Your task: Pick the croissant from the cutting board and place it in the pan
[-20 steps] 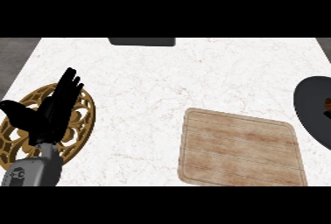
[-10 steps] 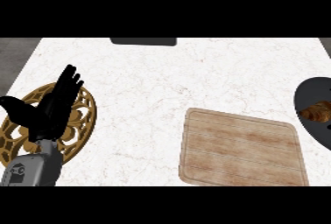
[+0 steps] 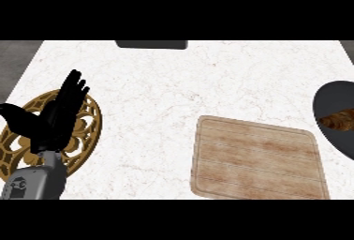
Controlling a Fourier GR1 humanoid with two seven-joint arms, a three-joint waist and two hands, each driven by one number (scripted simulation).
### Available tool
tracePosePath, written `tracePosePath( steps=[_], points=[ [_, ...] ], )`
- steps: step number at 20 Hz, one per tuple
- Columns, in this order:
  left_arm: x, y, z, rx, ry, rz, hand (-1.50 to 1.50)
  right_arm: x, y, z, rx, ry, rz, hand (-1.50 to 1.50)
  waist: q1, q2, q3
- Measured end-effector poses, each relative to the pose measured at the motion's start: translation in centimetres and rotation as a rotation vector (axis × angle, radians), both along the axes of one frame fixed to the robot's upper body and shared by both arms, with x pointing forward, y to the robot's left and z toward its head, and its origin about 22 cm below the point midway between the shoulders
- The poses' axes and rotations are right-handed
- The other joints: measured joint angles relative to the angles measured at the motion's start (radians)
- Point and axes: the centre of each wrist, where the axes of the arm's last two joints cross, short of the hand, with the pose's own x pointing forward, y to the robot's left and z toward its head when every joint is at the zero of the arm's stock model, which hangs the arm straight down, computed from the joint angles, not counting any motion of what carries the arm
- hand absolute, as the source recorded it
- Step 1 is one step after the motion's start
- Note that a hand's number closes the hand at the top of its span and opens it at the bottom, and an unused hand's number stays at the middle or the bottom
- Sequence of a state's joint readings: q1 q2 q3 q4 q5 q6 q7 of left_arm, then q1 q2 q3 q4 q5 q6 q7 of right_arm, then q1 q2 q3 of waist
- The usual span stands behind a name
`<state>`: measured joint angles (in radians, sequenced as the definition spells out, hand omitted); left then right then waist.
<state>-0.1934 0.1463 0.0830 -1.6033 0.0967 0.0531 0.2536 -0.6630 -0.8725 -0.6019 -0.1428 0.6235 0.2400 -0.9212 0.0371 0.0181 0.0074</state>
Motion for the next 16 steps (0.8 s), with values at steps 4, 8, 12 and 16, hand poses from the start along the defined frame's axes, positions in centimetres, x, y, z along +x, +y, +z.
tracePosePath(
  steps=[4, 8, 12, 16],
  points=[
    [-0.2, 0.4, -0.3, 0.002, 0.003, 0.006, 0.0, -2.4, -2.3, 1.2, 0.112, -0.008, -0.06, -1.5, -0.011, 0.0, 0.002],
    [-0.6, 0.6, -0.6, -0.003, 0.003, 0.018, 0.0, -4.4, -3.8, 2.1, 0.188, 0.004, -0.09, -1.5, -0.02, -0.002, 0.004],
    [-0.6, 0.8, -0.5, -0.004, 0.006, 0.031, 0.0, -5.6, -4.8, 2.9, 0.223, 0.022, -0.094, -1.5, -0.035, -0.006, 0.006],
    [-0.6, 1.2, -0.5, -0.006, 0.004, 0.039, 0.0, -6.6, -5.5, 3.5, 0.231, 0.029, -0.103, -1.5, -0.041, -0.007, 0.008]
  ],
)
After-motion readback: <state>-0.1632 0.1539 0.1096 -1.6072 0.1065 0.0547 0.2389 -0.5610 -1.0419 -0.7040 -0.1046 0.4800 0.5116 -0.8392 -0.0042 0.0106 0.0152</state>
